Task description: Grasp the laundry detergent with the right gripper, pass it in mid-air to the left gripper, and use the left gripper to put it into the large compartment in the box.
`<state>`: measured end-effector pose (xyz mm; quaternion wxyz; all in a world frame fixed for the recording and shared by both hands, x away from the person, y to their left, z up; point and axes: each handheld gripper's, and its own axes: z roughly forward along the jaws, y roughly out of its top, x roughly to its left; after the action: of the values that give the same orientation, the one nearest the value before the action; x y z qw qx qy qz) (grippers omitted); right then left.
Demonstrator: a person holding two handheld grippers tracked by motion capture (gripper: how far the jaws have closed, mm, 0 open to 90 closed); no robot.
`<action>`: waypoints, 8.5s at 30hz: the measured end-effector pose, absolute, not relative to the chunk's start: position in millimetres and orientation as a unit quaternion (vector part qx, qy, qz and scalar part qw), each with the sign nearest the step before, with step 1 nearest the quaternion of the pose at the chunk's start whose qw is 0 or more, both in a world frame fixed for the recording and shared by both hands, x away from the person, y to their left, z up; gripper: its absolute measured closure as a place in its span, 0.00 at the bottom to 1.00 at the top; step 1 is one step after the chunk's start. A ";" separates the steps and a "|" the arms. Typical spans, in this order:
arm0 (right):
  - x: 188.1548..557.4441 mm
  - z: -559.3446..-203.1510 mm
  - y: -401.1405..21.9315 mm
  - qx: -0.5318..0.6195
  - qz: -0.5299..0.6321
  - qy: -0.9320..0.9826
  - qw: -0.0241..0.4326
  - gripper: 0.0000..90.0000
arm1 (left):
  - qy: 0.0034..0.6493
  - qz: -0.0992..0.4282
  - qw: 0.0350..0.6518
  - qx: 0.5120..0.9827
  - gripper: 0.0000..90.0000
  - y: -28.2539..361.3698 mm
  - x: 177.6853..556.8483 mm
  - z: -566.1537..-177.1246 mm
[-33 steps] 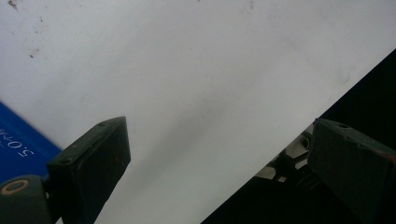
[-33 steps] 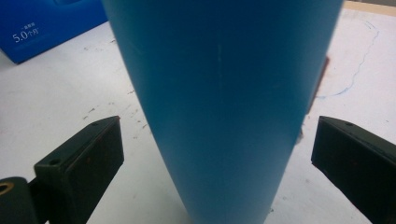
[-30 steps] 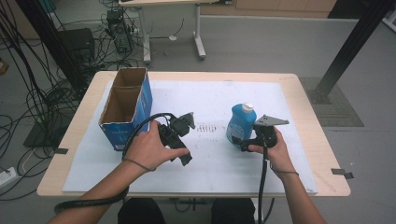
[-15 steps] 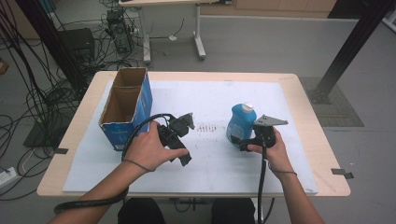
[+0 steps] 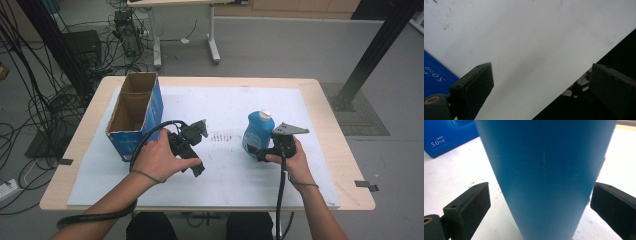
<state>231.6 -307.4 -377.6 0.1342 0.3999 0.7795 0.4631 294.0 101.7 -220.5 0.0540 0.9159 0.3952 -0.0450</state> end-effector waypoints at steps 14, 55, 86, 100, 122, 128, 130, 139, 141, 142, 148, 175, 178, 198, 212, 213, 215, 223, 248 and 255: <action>230.0 -381.4 -305.5 0.402 0.471 0.773 0.138 0.10 | 0.395 -0.046 0.052 0.916 0.07 101.5 294.1 -222.1; 218.5 -384.6 -296.2 0.400 0.465 0.768 0.183 0.46 | 0.393 -0.046 0.054 0.917 0.07 98.4 292.6 -221.8; 213.2 -385.8 -291.9 0.401 0.463 0.766 0.196 0.46 | 0.391 -0.045 0.055 0.918 0.07 99.5 293.8 -219.2; 213.3 -386.3 -292.5 0.394 0.464 0.768 0.199 0.47 | 0.395 -0.041 0.059 0.916 0.07 103.5 296.8 -215.4; 213.2 -386.6 -292.7 0.393 0.464 0.769 0.200 0.47 | 0.395 -0.045 0.056 0.916 0.07 104.1 299.9 -220.3; 213.3 -386.8 -292.9 0.392 0.464 0.769 0.200 0.47 | 0.398 -0.045 0.060 0.914 0.07 105.4 300.1 -220.0; 213.5 -386.7 -293.1 0.392 0.464 0.769 0.199 0.47 | 0.398 -0.044 0.058 0.915 0.07 104.7 300.1 -219.9; 213.3 -387.1 -293.1 0.392 0.465 0.768 0.200 0.47 | 0.399 -0.043 0.062 0.914 0.07 106.9 300.3 -219.2; 213.3 -387.0 -293.1 0.392 0.465 0.768 0.200 0.47 | 0.399 -0.043 0.061 0.914 0.07 106.9 300.3 -219.1; 213.3 -387.0 -293.1 0.392 0.465 0.768 0.199 0.47 | 0.399 -0.043 0.061 0.914 0.07 106.9 300.5 -219.1; 213.2 -387.2 -293.2 0.392 0.465 0.768 0.200 0.47 | 0.400 -0.042 0.060 0.914 0.07 107.5 300.3 -218.5; 216.0 -385.0 -294.7 0.387 0.464 0.772 0.198 0.48 | 0.392 -0.041 0.067 0.916 0.06 109.6 301.2 -211.3; 216.4 -383.7 -294.9 0.387 0.466 0.771 0.195 0.48 | 0.390 -0.042 0.069 0.917 0.06 111.2 301.9 -210.2; 211.8 -351.5 -295.0 0.357 0.495 0.772 0.174 0.48 | 0.356 -0.045 0.091 0.929 0.07 123.1 303.3 -201.4; 211.8 -332.6 -296.6 0.337 0.509 0.779 0.146 0.48 | 0.324 -0.042 0.116 0.938 0.06 134.9 303.9 -184.9; 211.6 -331.7 -296.7 0.335 0.510 0.779 0.144 0.48 | 0.324 -0.038 0.116 0.938 0.07 134.9 303.5 -182.6; 211.1 -329.8 -296.4 0.333 0.512 0.779 0.141 0.48 | 0.314 -0.042 0.124 0.941 0.07 137.4 304.4 -178.9; 212.1 -324.9 -297.5 0.310 0.521 0.785 0.126 0.48 | 0.276 -0.041 0.137 0.951 0.07 141.5 304.7 -159.4; 221.6 -327.5 -295.5 0.242 0.527 0.811 0.074 0.48 | 0.143 -0.049 0.140 0.979 0.08 137.0 317.2 -99.6; 227.0 -333.1 -291.6 0.220 0.526 0.820 0.054 0.48 | 0.120 -0.044 0.137 0.982 0.08 129.0 317.4 -86.2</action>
<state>227.0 -291.6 -333.1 0.0542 0.2204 0.8199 0.5257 317.4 129.0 -86.2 0.1366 0.9823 0.1204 -0.0439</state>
